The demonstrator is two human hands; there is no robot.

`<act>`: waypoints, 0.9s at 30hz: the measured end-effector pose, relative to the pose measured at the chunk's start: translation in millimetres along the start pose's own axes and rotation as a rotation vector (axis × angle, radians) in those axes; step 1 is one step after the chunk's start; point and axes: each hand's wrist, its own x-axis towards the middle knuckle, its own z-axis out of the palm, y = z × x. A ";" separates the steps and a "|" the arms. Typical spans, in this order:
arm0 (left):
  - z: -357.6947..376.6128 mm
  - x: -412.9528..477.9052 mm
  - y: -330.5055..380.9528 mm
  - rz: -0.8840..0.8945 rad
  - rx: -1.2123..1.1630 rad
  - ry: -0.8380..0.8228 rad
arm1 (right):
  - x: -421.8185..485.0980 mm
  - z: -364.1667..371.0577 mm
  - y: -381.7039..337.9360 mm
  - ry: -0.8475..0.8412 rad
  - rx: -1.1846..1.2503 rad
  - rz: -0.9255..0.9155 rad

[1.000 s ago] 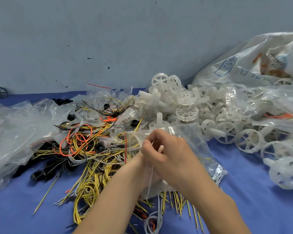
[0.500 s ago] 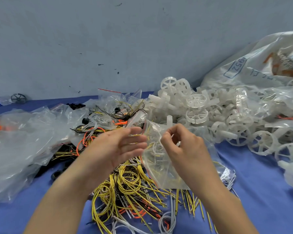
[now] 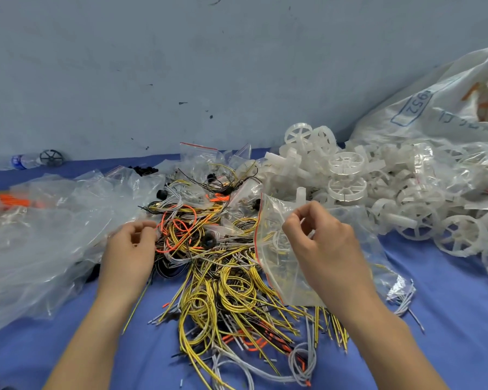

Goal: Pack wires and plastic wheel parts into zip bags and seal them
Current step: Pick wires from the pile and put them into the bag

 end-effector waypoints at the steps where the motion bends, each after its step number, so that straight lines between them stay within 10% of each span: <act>1: 1.8 -1.5 0.3 0.031 0.056 -0.009 | 0.0 -0.1 -0.4 -0.002 0.000 0.000; 14: 8.9 -18.3 12.2 0.213 0.177 -0.068 | 2.4 -3.5 6.1 0.051 -0.012 -0.007; 27: -32.0 -12.4 -23.9 0.005 0.484 -0.130 | -4.3 0.5 1.1 -0.147 -0.067 -0.012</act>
